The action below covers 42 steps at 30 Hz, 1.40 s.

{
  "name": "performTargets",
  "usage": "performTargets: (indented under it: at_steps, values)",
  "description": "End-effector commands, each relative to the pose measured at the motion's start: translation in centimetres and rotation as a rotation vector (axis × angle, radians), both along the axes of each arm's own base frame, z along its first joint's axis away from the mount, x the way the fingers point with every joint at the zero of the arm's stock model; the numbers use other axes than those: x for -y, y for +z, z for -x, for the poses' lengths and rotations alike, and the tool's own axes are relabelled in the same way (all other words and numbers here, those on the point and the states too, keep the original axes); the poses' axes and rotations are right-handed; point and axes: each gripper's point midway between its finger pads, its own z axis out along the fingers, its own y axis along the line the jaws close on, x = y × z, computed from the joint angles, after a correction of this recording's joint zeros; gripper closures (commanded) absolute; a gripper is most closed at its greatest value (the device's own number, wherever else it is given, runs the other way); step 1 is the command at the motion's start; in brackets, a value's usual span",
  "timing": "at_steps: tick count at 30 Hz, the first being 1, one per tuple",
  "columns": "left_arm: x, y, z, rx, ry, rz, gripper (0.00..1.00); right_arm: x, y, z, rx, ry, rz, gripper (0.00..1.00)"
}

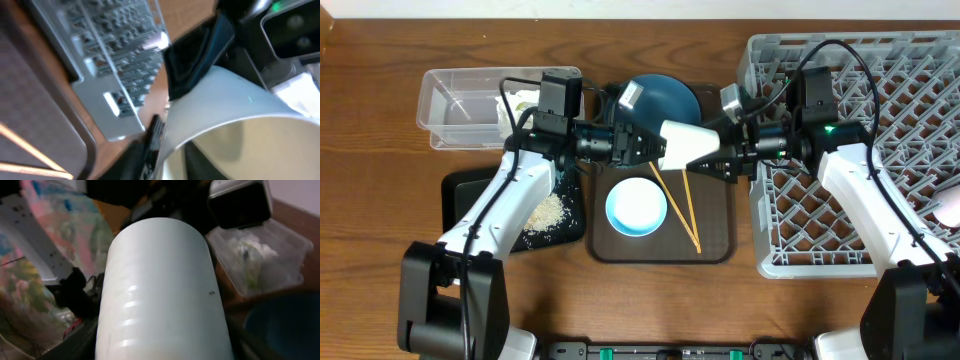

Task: Sort waste into correct bins and load items into the dishwasher rack
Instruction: 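Grasp the cup with the right gripper and open the left gripper, then carry the white cup right and place it in the dish rack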

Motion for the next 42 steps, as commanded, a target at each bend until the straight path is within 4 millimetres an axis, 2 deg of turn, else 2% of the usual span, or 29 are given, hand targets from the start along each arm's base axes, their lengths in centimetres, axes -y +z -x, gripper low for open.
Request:
performTargets:
  at_steps: [1, 5, 8, 12, 16, 20, 26, 31, 37, 42]
  values:
    - [-1.0, -3.1, -2.4, -0.008, 0.153, -0.170, 0.61, 0.9, -2.6, -2.1, -0.124, -0.154, 0.149, 0.67]
    - [-4.2, -7.8, -3.7, -0.061, 0.329, -0.443, 0.55, 3.2, -6.0, -4.1, -0.251, -0.369, 0.346, 0.75]
    - [-6.8, -9.7, -3.5, -0.088, 0.391, -0.585, 0.49, 5.7, -7.0, -4.4, -0.297, -0.471, 0.453, 0.76]
    - [-10.1, -10.0, -2.8, -0.089, 0.438, -0.699, 0.46, 10.3, -6.1, -4.7, -0.338, -0.620, 0.566, 0.77]
    - [-13.2, -9.0, -2.3, -0.054, 0.509, -0.804, 0.45, 16.7, -3.6, -5.6, -0.393, -0.861, 0.637, 0.78]
    - [-15.3, -7.7, -1.9, -0.009, 0.586, -0.893, 0.44, 23.4, -1.8, -5.9, -0.473, -1.121, 0.702, 0.82]
    - [-15.9, -6.9, -1.9, 0.016, 0.615, -0.913, 0.42, 32.0, -1.1, -4.5, -0.582, -1.443, 0.775, 0.86]
    - [-15.9, -7.0, -1.9, 0.014, 0.615, -0.914, 0.42, 37.4, -1.6, -2.8, -0.668, -1.613, 0.784, 0.86]
    - [-16.0, -7.0, -1.9, 0.014, 0.615, -0.914, 0.42, 42.6, -4.2, -1.1, -0.798, -1.723, 0.804, 0.86]
    - [-15.9, -7.0, -1.8, 0.014, 0.614, -0.914, 0.42, 45.1, -6.7, -0.6, -0.890, -1.761, 0.811, 0.85]
